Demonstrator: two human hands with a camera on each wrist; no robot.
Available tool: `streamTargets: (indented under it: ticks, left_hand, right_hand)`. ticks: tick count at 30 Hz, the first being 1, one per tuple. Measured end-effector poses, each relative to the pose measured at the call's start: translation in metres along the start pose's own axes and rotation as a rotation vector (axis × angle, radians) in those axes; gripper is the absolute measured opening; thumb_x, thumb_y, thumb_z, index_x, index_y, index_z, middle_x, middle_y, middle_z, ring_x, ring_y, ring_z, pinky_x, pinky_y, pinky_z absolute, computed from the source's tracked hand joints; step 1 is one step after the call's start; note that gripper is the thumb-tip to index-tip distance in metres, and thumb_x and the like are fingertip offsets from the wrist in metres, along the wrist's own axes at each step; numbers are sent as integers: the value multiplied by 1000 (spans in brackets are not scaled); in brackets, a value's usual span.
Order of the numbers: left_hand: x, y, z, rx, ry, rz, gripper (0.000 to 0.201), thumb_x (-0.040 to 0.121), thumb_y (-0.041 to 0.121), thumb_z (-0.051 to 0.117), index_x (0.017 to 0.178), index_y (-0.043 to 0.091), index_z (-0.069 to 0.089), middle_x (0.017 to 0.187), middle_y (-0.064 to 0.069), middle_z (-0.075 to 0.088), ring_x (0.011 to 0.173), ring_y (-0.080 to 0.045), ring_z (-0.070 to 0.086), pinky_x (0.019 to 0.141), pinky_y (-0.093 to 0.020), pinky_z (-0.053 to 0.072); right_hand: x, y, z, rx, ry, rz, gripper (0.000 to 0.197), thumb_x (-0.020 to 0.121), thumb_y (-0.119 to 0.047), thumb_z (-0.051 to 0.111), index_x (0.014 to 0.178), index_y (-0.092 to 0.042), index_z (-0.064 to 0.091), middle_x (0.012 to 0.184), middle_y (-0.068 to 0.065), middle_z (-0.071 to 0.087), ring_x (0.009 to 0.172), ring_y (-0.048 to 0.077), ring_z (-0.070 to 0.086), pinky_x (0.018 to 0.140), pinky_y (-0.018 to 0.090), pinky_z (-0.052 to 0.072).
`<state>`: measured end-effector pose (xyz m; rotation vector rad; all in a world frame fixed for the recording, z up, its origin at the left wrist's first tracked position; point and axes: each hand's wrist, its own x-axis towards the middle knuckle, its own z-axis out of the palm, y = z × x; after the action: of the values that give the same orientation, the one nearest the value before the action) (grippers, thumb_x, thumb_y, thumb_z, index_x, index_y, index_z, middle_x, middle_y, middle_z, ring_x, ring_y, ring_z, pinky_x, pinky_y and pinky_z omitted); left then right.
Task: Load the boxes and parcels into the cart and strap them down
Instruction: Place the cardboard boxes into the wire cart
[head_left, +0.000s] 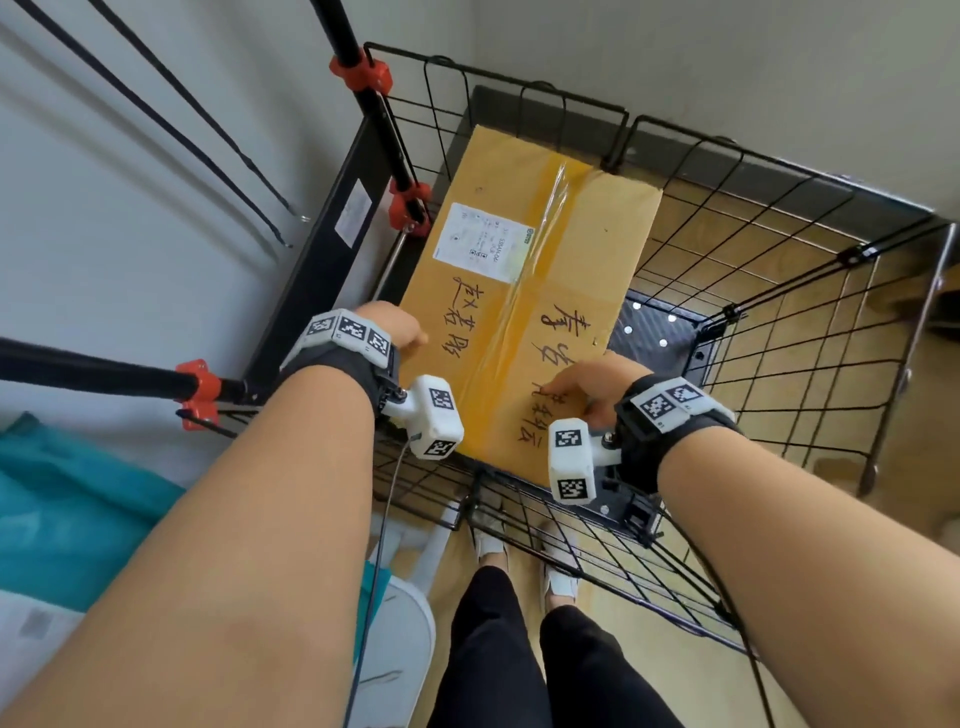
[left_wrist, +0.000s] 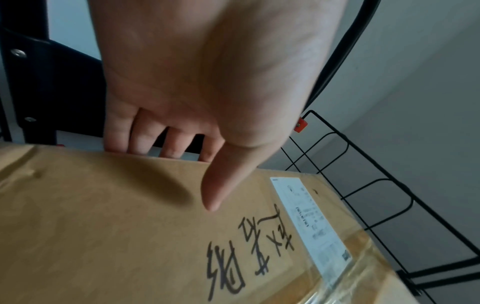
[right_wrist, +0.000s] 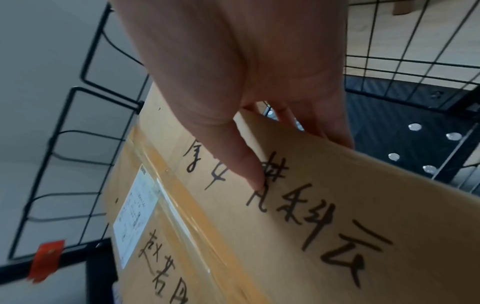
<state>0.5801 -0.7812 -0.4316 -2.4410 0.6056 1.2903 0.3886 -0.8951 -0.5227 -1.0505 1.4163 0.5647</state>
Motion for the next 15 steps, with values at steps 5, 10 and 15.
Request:
streamTargets:
  ticks: [5,10,15]
  left_hand:
    - [10,11,0,46,-13,2,51,102,35,38,139,0,40,143,-17,44,132,-30,43,106,-36,34]
    - [32,20,16,90,-83,-14,47,102,32,39,135,-1,45,128,-17,52,118,-26,51,102,-33,38]
    - [53,21,28,115,-98,-3,46,103,29,36,134,-3,46,138,-17,49,128,-28,48,103,-32,38]
  right_hand:
    - [13,3,-5,-3,-4,3,43,74,-8,77,112,-6,58,106,20,67,94,44,66,81,61,54]
    - [53,8,-12,-31,12,13,60,65,-11,81,118,-17,53,107,13,68,94,38,67,79,55,56]
    - [87,20,-2,-8,54,-1,70,59,-15,82,120,-19,47,109,11,66,93,37,67,75,55,57]
